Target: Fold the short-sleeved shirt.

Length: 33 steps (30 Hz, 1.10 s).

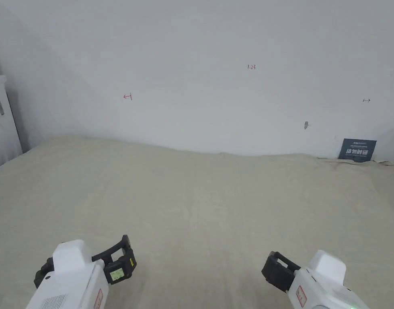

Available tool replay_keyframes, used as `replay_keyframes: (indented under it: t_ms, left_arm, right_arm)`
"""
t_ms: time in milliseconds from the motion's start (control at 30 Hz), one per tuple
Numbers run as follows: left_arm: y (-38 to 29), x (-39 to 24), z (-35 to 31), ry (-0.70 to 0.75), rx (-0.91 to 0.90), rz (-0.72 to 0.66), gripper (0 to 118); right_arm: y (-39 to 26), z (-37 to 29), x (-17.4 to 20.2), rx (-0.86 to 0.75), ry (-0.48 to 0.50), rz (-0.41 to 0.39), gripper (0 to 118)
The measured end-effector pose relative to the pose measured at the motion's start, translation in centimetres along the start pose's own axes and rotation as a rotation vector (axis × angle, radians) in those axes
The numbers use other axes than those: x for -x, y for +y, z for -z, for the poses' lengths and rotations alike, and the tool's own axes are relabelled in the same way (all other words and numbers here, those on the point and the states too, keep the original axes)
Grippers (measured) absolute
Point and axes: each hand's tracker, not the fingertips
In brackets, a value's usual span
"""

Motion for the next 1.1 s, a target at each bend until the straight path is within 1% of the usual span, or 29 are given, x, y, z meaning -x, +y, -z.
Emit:
replay_keyframes:
  t_ms: [200,300,367,500,700,800,1100]
  left_arm:
    - [-0.3,-0.3,-0.2,-0.010,0.036,-0.013,118]
    - [-0.3,-0.5,-0.4,-0.027,0.034,0.004,118]
    - [-0.3,-0.7,-0.6,-0.053,0.034,0.044,118]
    - [-0.4,-1.1,-0.8,-0.052,0.028,0.084,118]
    - [-0.3,-1.0,-0.8,-0.041,0.036,0.072,118]
    - [-0.3,-0.9,-0.8,-0.035,0.041,0.073,118]
    - [-0.2,-0.9,-0.7,-0.034,0.044,0.111,118]
  right_arm:
    - [0.2,0.4,-0.3,0.011,0.020,0.009,113]
    - [0.2,0.5,-0.3,0.007,-0.008,0.009,113]
    - [0.2,0.5,-0.3,0.002,-0.026,0.003,113]
    - [0.2,0.6,-0.5,-0.001,-0.048,-0.002,113]
    - [0.1,0.5,-0.5,0.007,-0.056,0.000,113]
    - [0.1,0.6,0.0,0.011,-0.077,-0.023,113]
    - [-0.2,0.8,1.1,0.019,-0.068,-0.081,113]
